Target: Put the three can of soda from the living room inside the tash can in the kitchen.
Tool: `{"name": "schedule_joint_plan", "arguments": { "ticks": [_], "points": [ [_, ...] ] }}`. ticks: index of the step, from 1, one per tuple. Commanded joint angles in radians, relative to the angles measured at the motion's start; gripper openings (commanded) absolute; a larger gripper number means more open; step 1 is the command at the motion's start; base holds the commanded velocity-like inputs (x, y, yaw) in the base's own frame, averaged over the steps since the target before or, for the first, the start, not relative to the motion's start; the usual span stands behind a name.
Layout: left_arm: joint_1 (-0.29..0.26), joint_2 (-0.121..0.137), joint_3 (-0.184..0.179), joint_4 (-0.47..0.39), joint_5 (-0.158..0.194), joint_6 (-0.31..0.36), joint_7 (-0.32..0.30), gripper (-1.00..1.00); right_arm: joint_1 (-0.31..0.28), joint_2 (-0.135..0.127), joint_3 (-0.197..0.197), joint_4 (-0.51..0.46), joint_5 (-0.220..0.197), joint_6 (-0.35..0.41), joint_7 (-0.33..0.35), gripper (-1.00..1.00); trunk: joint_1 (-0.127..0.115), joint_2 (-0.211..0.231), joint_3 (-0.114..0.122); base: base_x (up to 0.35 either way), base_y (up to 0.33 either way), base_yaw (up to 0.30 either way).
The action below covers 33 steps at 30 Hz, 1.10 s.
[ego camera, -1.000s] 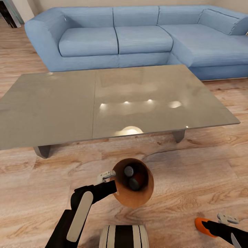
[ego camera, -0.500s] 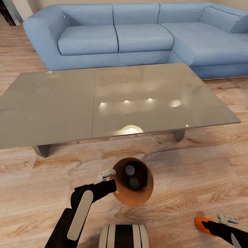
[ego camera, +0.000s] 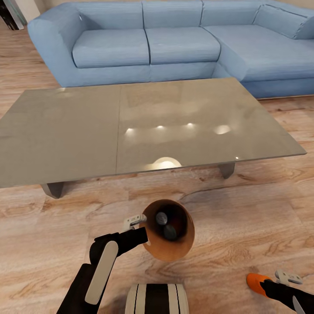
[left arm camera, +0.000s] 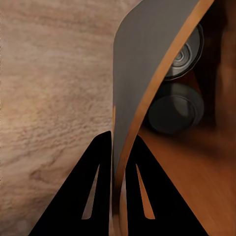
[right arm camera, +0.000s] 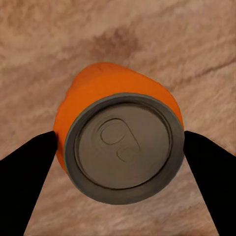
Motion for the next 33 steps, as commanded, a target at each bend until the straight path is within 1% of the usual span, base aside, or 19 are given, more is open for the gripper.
{"name": "schedule_joint_plan", "arguments": {
  "ticks": [1,18,23,24,28,29,31,32,33],
  "points": [
    [0.000,0.000,-0.001,0.000,0.030,-0.007,-0.002,-1.00,0.001,0.000,0.000,0.000,-0.001,0.000,-0.001,-1.00,0.000,0.000,0.000,0.000,0.000,0.000],
    [0.000,0.000,-0.002,0.000,0.030,-0.007,-0.002,-1.00,0.003,-0.003,-0.003,-0.006,-0.003,0.002,0.002,-1.00,0.000,0.000,0.000,0.000,0.000,0.000],
    [0.000,0.000,-0.003,-0.001,0.030,-0.006,-0.002,-1.00,0.007,-0.005,-0.005,-0.020,-0.004,0.005,0.029,-1.00,0.000,0.000,0.000,0.000,0.000,0.000],
    [0.000,0.000,-0.003,-0.001,0.030,-0.006,-0.002,-1.00,0.006,-0.007,-0.005,-0.020,-0.004,0.006,0.030,-1.00,0.000,0.000,0.000,0.000,0.000,0.000],
    [0.000,0.000,-0.005,0.000,0.030,-0.006,-0.002,-1.00,0.007,-0.031,-0.009,-0.021,-0.008,0.010,0.042,-1.00,0.000,0.000,0.000,0.000,0.000,0.000],
    [0.000,0.000,-0.005,0.000,0.030,-0.006,-0.002,-1.00,0.007,-0.034,-0.010,-0.024,-0.008,0.011,0.051,-1.00,0.000,0.000,0.000,0.000,0.000,0.000],
    [0.000,0.000,-0.005,0.000,0.031,-0.005,-0.002,-1.00,0.005,-0.040,-0.013,-0.082,-0.008,0.040,0.111,-1.00,0.000,0.000,0.000,0.000,0.000,0.000],
    [0.000,0.000,-0.005,0.000,0.031,-0.005,-0.002,-1.00,0.004,-0.043,-0.016,-0.123,-0.008,0.070,0.148,-1.00,0.000,0.000,0.000,0.000,0.000,0.000],
    [0.000,0.000,-0.005,0.000,0.031,-0.005,-0.002,-1.00,0.007,-0.061,-0.027,-0.201,-0.009,0.134,0.223,-1.00,0.000,0.000,0.000,0.000,0.000,0.000]
  ]
}}
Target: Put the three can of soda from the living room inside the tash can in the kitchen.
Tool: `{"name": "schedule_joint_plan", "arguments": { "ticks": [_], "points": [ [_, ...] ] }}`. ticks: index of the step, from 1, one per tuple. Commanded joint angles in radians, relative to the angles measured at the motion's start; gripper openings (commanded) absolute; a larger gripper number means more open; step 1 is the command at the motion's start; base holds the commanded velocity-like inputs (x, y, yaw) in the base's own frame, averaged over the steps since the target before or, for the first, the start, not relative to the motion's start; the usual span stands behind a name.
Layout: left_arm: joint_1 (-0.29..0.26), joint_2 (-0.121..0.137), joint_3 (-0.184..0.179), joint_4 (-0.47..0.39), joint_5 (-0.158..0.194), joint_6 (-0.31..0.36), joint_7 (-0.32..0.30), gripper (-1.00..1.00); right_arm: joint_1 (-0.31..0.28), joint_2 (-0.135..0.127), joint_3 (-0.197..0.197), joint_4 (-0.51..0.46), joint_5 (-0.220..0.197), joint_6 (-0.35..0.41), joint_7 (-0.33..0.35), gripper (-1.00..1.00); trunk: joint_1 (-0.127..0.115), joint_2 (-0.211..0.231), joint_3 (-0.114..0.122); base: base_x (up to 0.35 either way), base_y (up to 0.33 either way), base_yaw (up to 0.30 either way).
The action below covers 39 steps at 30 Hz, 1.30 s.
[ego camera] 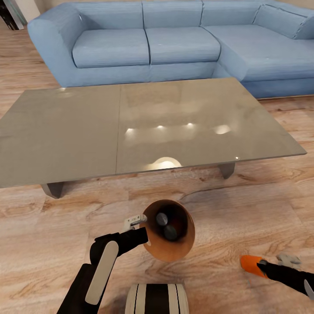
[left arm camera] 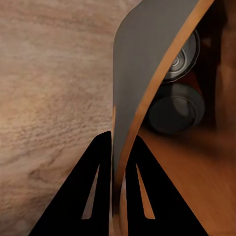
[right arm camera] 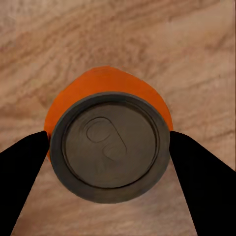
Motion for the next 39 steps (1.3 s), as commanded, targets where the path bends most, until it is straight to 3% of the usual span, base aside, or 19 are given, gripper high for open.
{"name": "schedule_joint_plan", "arguments": {
  "ticks": [1,3,5,6,9,12,14,16,17,19,21,22,25,28,30,34,37,39],
  "points": [
    [0.000,0.000,-0.001,-0.001,0.030,-0.006,-0.002,-1.00,0.013,-0.019,-0.012,-0.064,0.002,0.047,0.068,-1.00,0.000,0.000,0.000,0.000,0.000,0.000],
    [0.000,0.000,-0.001,-0.001,0.030,-0.006,-0.002,-1.00,0.063,-0.057,-0.046,-0.173,-0.002,0.120,0.234,-1.00,0.000,0.000,0.000,0.000,0.000,0.000],
    [0.000,0.000,-0.001,-0.001,0.030,-0.006,0.000,-1.00,0.125,-0.092,-0.116,-0.266,-0.004,0.161,0.436,-1.00,0.000,0.000,0.000,0.000,0.000,0.000],
    [0.000,0.000,-0.001,-0.001,0.030,-0.006,0.000,-1.00,0.172,-0.109,-0.189,-0.332,0.000,0.182,0.602,-1.00,0.000,0.000,0.000,0.000,0.000,0.000],
    [0.000,0.000,-0.001,-0.001,0.030,-0.006,0.001,-1.00,0.262,-0.125,-0.365,-0.444,0.012,0.222,0.872,-1.00,0.000,0.000,0.000,0.000,0.000,0.000],
    [0.000,0.000,-0.001,-0.001,0.030,-0.006,0.002,-1.00,0.334,-0.128,-0.546,-0.524,0.034,0.248,1.004,-1.00,0.000,0.000,0.000,0.000,0.000,0.000],
    [0.000,0.000,-0.001,-0.001,0.030,-0.006,0.002,-1.00,0.354,-0.129,-0.601,-0.554,0.037,0.255,1.062,-1.00,0.000,0.000,0.000,0.000,0.000,0.000],
    [0.000,0.000,-0.001,-0.001,0.030,-0.006,0.003,-1.00,0.387,-0.123,-0.629,-0.623,0.019,0.277,1.095,-1.00,0.000,0.000,0.000,0.000,0.000,0.000],
    [0.000,0.000,-0.001,-0.001,0.030,-0.006,0.003,-1.00,0.401,-0.118,-0.627,-0.655,-0.001,0.295,1.100,-1.00,0.000,0.000,0.000,0.000,0.000,0.000],
    [0.000,0.000,-0.001,-0.001,0.030,-0.006,0.004,-1.00,0.419,-0.107,-0.596,-0.686,-0.089,0.321,1.106,-1.00,0.000,0.000,0.000,0.000,0.000,0.000],
    [0.000,0.000,-0.001,-0.001,0.030,-0.007,0.006,-1.00,0.427,-0.103,-0.512,-0.698,-0.209,0.332,1.108,-1.00,0.000,0.000,0.000,0.000,0.000,0.000],
    [0.000,0.000,-0.001,-0.001,0.030,-0.008,0.007,-1.00,0.428,-0.101,-0.440,-0.702,-0.286,0.336,1.108,-1.00,0.000,0.000,0.000,0.000,0.000,0.000],
    [0.000,0.000,-0.001,-0.001,0.030,-0.009,0.011,-1.00,0.425,-0.097,-0.331,-0.705,-0.375,0.337,1.108,-1.00,0.000,0.000,0.000,0.000,0.000,0.000],
    [0.000,0.000,-0.001,0.000,0.030,-0.010,0.035,-1.00,0.422,-0.088,-0.230,-0.706,-0.400,0.336,1.105,-1.00,0.000,0.000,0.000,0.000,0.000,0.000],
    [0.000,0.000,-0.001,0.001,0.030,-0.024,0.082,-1.00,0.395,-0.076,-0.175,-0.706,-0.406,0.344,1.104,-1.00,0.000,0.000,0.000,0.000,0.000,0.000],
    [0.000,0.000,-0.038,0.002,0.030,-0.062,0.148,-1.00,0.338,-0.060,-0.138,-0.706,-0.409,0.385,1.104,-1.00,0.000,0.000,0.000,0.000,0.000,0.000],
    [0.000,0.000,-0.051,0.002,0.031,-0.068,0.162,-1.00,0.246,-0.017,-0.082,-0.706,-0.407,0.438,1.088,-1.00,0.000,0.000,0.000,0.000,0.000,0.000],
    [0.000,0.000,-0.052,0.004,0.031,-0.069,0.164,-1.00,0.197,0.019,-0.032,-0.707,-0.406,0.452,1.019,-1.00,0.000,0.000,0.000,0.000,0.000,0.000]
  ]
}}
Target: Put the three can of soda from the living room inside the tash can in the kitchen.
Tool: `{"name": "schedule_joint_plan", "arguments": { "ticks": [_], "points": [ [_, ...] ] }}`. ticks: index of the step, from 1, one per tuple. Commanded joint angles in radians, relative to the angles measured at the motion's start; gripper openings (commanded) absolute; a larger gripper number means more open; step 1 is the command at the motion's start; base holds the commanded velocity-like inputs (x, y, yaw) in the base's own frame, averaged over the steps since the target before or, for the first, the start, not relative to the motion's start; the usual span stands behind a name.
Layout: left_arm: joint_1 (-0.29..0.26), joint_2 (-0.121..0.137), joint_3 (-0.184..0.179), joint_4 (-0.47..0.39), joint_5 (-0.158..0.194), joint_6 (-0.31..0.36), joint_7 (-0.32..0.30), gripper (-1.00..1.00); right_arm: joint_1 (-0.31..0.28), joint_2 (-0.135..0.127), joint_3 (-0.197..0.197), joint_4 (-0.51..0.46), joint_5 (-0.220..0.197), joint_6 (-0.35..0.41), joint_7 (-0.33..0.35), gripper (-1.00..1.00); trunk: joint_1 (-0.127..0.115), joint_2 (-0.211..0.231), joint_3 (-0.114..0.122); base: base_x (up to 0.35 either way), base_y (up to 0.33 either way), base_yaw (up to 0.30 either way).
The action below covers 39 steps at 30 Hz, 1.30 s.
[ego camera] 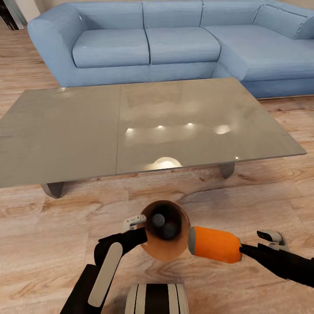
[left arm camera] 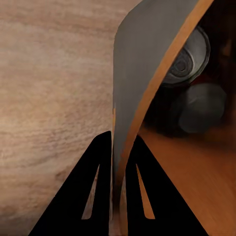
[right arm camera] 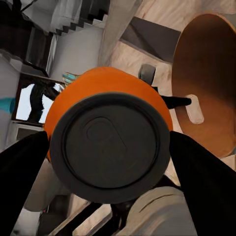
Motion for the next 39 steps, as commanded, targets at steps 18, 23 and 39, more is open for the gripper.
{"name": "schedule_joint_plan", "arguments": {
  "ticks": [18,23,39],
  "points": [
    [0.000,0.000,-0.001,0.000,0.014,-0.006,0.000,-1.00,-0.148,0.334,0.274,-0.001,-0.002,0.008,-0.609,-1.00,0.000,0.000,0.000,0.000,0.000,0.000],
    [0.000,0.000,-0.001,0.000,0.024,-0.006,-0.001,-1.00,-0.163,0.331,0.260,-0.002,-0.001,0.005,-0.685,-1.00,0.000,0.000,0.000,0.000,0.000,0.000],
    [0.000,0.000,-0.003,-0.001,0.029,-0.006,-0.001,-1.00,-0.153,0.334,0.227,0.001,0.010,-0.006,-0.793,1.00,0.000,0.000,0.000,0.000,0.000,0.000]
  ]
}}
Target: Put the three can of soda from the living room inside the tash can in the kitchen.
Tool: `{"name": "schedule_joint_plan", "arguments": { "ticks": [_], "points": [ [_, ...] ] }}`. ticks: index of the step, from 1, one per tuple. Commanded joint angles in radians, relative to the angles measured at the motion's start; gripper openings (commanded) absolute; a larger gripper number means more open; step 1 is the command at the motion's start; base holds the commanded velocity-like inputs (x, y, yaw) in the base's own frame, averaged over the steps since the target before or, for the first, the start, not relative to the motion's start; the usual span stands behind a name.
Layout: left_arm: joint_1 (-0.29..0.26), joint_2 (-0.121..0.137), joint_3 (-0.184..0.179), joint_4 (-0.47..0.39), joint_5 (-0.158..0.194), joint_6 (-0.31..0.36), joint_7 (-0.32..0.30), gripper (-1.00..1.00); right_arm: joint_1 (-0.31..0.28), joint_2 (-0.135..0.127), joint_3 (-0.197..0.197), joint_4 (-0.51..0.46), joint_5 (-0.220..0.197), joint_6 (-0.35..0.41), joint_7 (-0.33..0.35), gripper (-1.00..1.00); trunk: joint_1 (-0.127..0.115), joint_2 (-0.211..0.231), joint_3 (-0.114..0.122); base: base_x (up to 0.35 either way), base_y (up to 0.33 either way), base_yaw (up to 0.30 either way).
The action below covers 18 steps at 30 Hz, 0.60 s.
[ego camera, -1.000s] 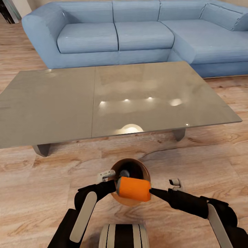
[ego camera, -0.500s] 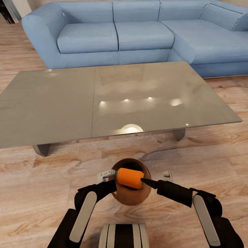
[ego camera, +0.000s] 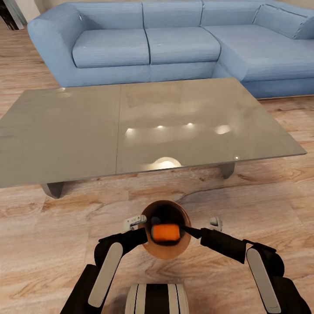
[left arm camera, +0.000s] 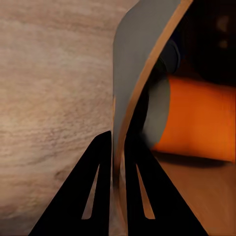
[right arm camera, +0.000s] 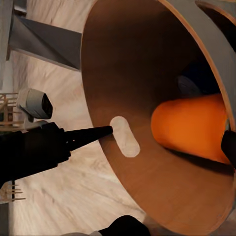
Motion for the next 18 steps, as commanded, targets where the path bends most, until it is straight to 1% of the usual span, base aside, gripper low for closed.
{"name": "schedule_joint_plan", "arguments": {
  "ticks": [1,4,5,6,7,9,10,11,12,13,14,15,16,17,18],
  "points": [
    [0.000,0.000,-0.001,-0.001,0.026,-0.010,-0.002,-1.00,0.000,-0.002,-0.001,0.000,0.001,0.000,-0.001,1.00,0.000,0.000,0.000,0.000,0.000,0.000],
    [0.000,0.000,-0.001,-0.001,0.026,-0.011,-0.002,-1.00,0.000,-0.014,-0.008,-0.002,-0.003,0.012,0.014,1.00,0.000,0.000,0.000,0.000,0.000,0.000],
    [0.000,0.000,-0.001,-0.001,0.026,-0.011,-0.002,-1.00,0.000,-0.024,-0.017,-0.002,-0.005,0.019,0.026,1.00,0.000,0.000,0.000,0.000,0.000,0.000],
    [0.000,0.000,-0.001,-0.001,0.026,-0.012,-0.002,-1.00,0.004,-0.052,-0.035,-0.003,-0.009,0.038,0.059,1.00,0.000,0.000,0.000,0.000,0.000,0.000],
    [0.000,0.000,-0.001,-0.001,0.026,-0.012,-0.002,-1.00,0.005,-0.092,-0.046,-0.003,-0.012,0.052,0.115,1.00,0.000,0.000,0.000,0.000,0.000,0.000],
    [0.000,0.000,-0.001,-0.001,0.028,-0.012,-0.002,-1.00,0.004,-0.153,-0.053,-0.003,-0.013,0.061,0.209,1.00,0.000,0.000,0.000,0.000,0.000,0.000],
    [0.000,0.000,-0.001,-0.001,0.035,-0.012,-0.002,-1.00,0.004,-0.205,-0.059,-0.003,-0.014,0.065,0.277,1.00,0.000,0.000,0.000,0.000,0.000,0.000],
    [0.000,0.000,-0.001,-0.001,0.042,-0.012,-0.002,-1.00,0.008,-0.244,-0.067,-0.003,-0.014,0.067,0.314,1.00,0.000,0.000,0.000,0.000,0.000,0.000],
    [-0.001,0.000,-0.001,-0.001,0.056,-0.011,-0.002,-1.00,0.020,-0.306,-0.083,-0.002,-0.014,0.068,0.354,1.00,0.000,0.000,0.000,0.000,0.000,0.000],
    [-0.002,0.000,-0.001,-0.001,0.063,-0.010,-0.001,-1.00,0.036,-0.345,-0.098,-0.001,-0.014,0.068,0.370,1.00,0.000,0.000,0.000,0.000,0.000,0.000],
    [-0.004,0.000,-0.001,-0.001,0.071,-0.009,-0.001,-1.00,0.071,-0.394,-0.140,0.001,-0.014,0.067,0.385,1.00,0.000,0.000,0.000,0.000,0.000,0.000],
    [-0.005,0.000,-0.001,-0.001,0.075,-0.009,-0.001,-1.00,0.111,-0.426,-0.204,0.005,-0.009,0.065,0.392,1.00,0.000,0.000,0.000,0.000,0.000,0.000],
    [-0.006,0.000,-0.001,-0.001,0.077,-0.009,0.000,-1.00,0.155,-0.445,-0.275,0.017,-0.003,0.061,0.395,1.00,0.000,0.000,0.000,0.000,0.000,0.000],
    [-0.006,0.000,-0.001,-0.001,0.078,-0.009,0.000,-1.00,0.187,-0.451,-0.316,0.034,0.011,0.054,0.394,1.00,0.000,0.000,0.000,0.000,0.000,0.000],
    [-0.007,0.000,-0.001,-0.001,0.079,-0.009,0.000,-1.00,0.218,-0.455,-0.346,0.059,0.042,0.042,0.386,1.00,0.000,0.000,0.000,0.000,0.000,0.000]
  ]
}}
